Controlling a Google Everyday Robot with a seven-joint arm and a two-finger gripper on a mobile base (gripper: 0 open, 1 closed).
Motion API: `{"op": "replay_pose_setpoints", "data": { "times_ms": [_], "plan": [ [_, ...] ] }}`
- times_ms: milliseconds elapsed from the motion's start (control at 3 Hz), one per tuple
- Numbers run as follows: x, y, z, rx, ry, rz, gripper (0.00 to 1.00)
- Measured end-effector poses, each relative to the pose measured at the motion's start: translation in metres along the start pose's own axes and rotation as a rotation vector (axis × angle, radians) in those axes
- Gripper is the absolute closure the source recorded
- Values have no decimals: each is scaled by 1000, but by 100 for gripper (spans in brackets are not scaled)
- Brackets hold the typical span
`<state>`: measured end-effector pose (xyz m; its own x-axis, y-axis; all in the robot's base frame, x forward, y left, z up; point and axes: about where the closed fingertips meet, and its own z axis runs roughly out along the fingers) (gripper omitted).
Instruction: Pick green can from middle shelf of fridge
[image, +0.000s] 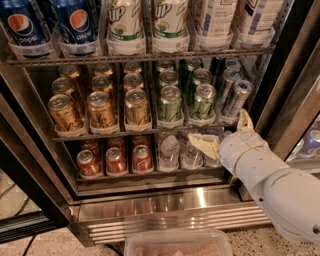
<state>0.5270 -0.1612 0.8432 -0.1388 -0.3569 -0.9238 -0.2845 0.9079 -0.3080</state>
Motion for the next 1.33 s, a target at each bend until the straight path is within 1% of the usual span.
{"op": "replay_pose_setpoints", "data": {
  "times_ms": [333,1000,1333],
  "plan": [
    [3,-2,7,18,-5,2,15],
    [9,-7,25,49,-26,3,11],
    [10,-11,34,64,-40,5,13]
  ]
}}
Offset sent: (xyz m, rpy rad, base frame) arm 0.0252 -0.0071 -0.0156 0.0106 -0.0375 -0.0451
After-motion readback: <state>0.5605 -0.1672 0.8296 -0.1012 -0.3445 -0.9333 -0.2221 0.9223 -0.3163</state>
